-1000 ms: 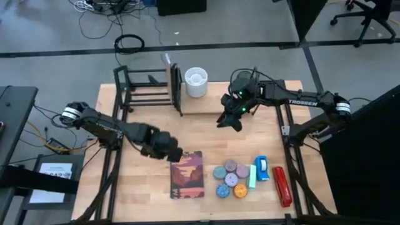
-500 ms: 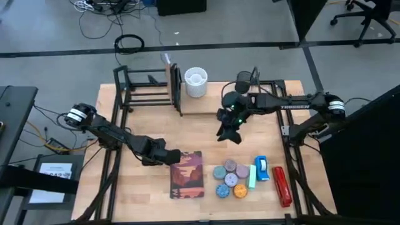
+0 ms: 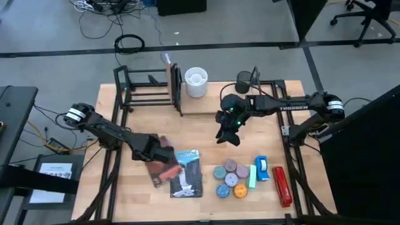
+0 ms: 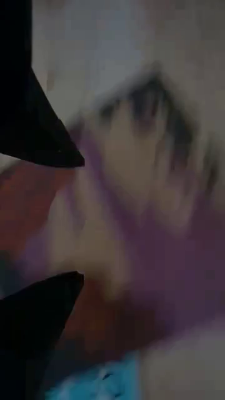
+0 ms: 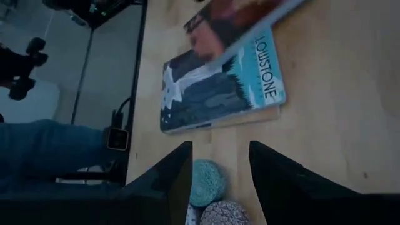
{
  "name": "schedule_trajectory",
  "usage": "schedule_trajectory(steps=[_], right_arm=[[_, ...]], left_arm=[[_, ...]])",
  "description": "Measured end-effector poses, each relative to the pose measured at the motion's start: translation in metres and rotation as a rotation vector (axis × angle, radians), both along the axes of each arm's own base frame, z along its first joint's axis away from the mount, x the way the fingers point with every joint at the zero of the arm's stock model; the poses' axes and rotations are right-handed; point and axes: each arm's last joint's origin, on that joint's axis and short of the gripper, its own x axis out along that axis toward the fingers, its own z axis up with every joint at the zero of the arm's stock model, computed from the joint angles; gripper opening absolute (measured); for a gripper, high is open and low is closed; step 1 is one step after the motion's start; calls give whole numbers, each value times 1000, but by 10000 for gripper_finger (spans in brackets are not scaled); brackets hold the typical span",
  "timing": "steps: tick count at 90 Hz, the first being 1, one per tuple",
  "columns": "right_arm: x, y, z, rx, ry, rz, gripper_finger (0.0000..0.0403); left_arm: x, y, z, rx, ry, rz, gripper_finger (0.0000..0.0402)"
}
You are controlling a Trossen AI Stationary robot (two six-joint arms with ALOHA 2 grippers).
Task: Stock shelves
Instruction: Put the brown book on the bookshelf
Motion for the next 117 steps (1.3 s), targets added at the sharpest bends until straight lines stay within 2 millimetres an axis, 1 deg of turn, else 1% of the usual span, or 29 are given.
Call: schedule_trajectory(steps=[15, 29, 37, 46, 56, 67, 73, 81, 86, 94, 102, 110, 117], right_arm=[[2, 0, 2, -3, -34, -2, 130], [2, 0, 2, -10, -39, 8, 130], [2, 0, 2, -17, -43, 15, 130], [2, 0, 2, -18, -44, 15, 130], [2, 0, 2, -17, -44, 15, 130], [2, 0, 2, -2, -38, 13, 130], [2, 0, 2, 9, -30, 7, 130], [2, 1, 2, 22, -30, 15, 130], [2, 1, 2, 23, -30, 16, 130], [2, 2, 2, 26, -28, 15, 130], [2, 2, 2, 26, -28, 15, 130], [2, 2, 2, 25, -29, 15, 130], [2, 2, 2, 18, -34, 22, 130]], left_arm=[[2, -10, 1, -60, -35, -41, 254], [-3, -19, 3, -127, -13, -58, 254], [-6, -21, 3, -120, 2, -22, 254], [-4, -20, -1, -51, -8, 10, 254], [1, -18, -15, -31, -57, 23, 249], [9, -17, -38, -85, -179, 39, 239], [15, -18, -41, -122, -271, 46, 233], [25, -19, -39, -128, -388, 41, 223], [30, -20, -37, -97, -462, 0, 216], [40, -22, -29, -97, -584, -56, 204], [42, -24, -24, -107, -599, -59, 193], [48, -32, -9, -152, -623, -83, 178], [49, -42, 5, -196, -597, -115, 164]])
